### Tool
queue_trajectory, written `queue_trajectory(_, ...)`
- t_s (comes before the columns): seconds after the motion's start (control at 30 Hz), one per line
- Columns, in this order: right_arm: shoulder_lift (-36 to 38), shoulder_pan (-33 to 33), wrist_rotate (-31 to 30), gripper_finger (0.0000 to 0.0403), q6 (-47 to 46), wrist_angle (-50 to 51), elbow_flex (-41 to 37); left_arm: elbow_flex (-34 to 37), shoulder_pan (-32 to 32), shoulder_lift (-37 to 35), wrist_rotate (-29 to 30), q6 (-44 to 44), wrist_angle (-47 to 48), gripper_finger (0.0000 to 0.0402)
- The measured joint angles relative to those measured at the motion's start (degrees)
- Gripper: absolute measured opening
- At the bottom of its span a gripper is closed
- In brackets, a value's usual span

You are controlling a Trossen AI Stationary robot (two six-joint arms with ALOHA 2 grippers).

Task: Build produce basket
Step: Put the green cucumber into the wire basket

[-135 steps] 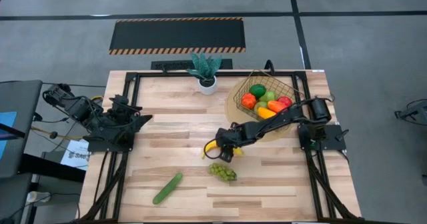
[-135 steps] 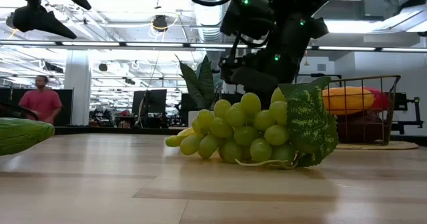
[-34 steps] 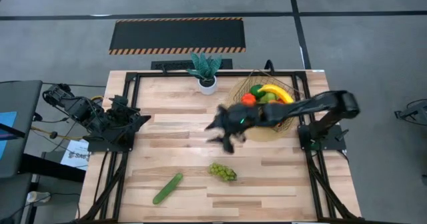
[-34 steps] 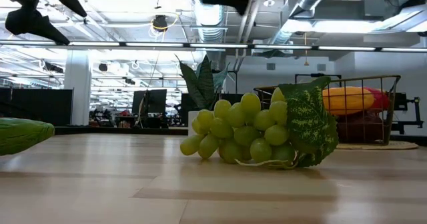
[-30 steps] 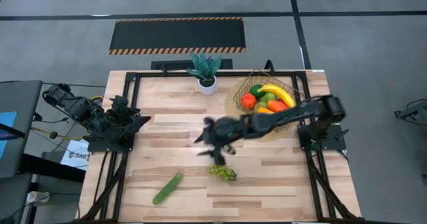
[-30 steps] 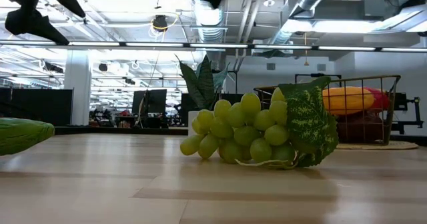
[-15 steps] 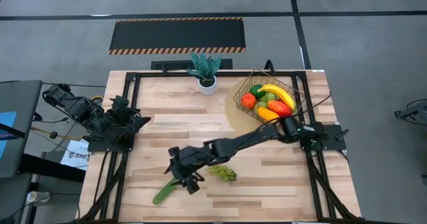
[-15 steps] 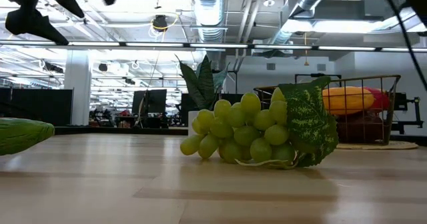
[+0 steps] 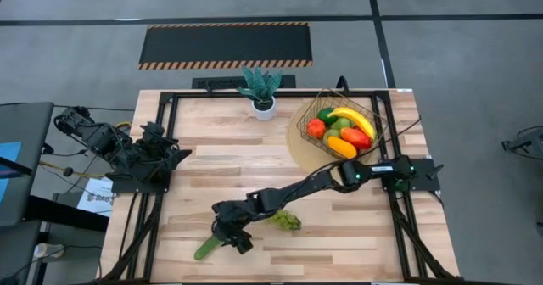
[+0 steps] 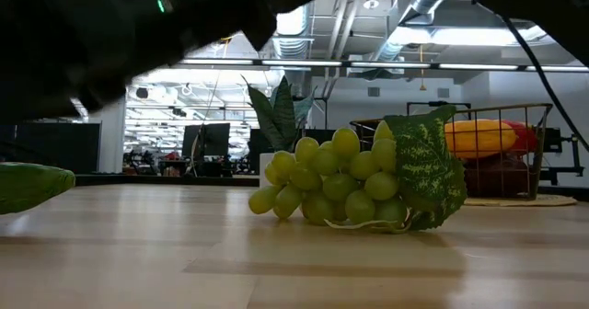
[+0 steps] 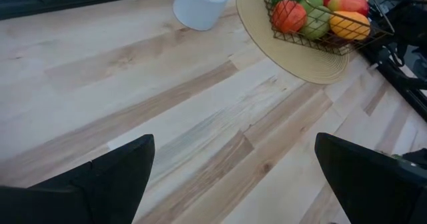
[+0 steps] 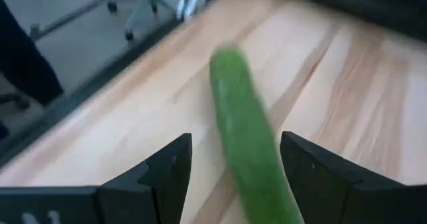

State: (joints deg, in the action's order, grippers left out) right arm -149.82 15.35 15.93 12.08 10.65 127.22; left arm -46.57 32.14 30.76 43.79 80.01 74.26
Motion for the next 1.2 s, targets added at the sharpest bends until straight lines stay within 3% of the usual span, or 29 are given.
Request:
queue_trajectory(0.4, -1.4, -1.3, -1.0, 0.0238, -1.2, 4.8, 0.0, 0.0, 0.0, 0.0, 0.0, -0.3, 0.1, 0.0399)
queue_trajectory(0.53, -1.4, -1.2, -1.0, 0.0195, -1.1, 6.4, 0.0, 0.0, 0.0, 0.0, 0.0, -0.4, 0.1, 0.0399)
queue_trajectory(0.73, -1.3, -1.1, -0.9, 0.0096, -3.0, 7.5, 0.0, 0.0, 0.0, 0.0, 0.1, -1.3, 0.2, 0.0399)
queue_trajectory(0.83, -0.1, -1.4, -0.9, 0.0093, -6.1, 8.1, -0.1, 0.0, 0.0, 0.0, 0.1, -1.3, 0.2, 0.0399)
queue_trajectory(1.0, 7.3, -3.5, -0.8, 0.0102, -7.9, 12.4, 0.0, 0.0, 0.0, 0.0, 0.1, -1.3, 0.2, 0.0399)
queue_trajectory(1.2, 20.9, -10.1, -0.9, 0.012, -5.1, 30.1, 0.0, 0.0, 0.0, 0.0, 0.1, -1.3, 0.2, 0.0399)
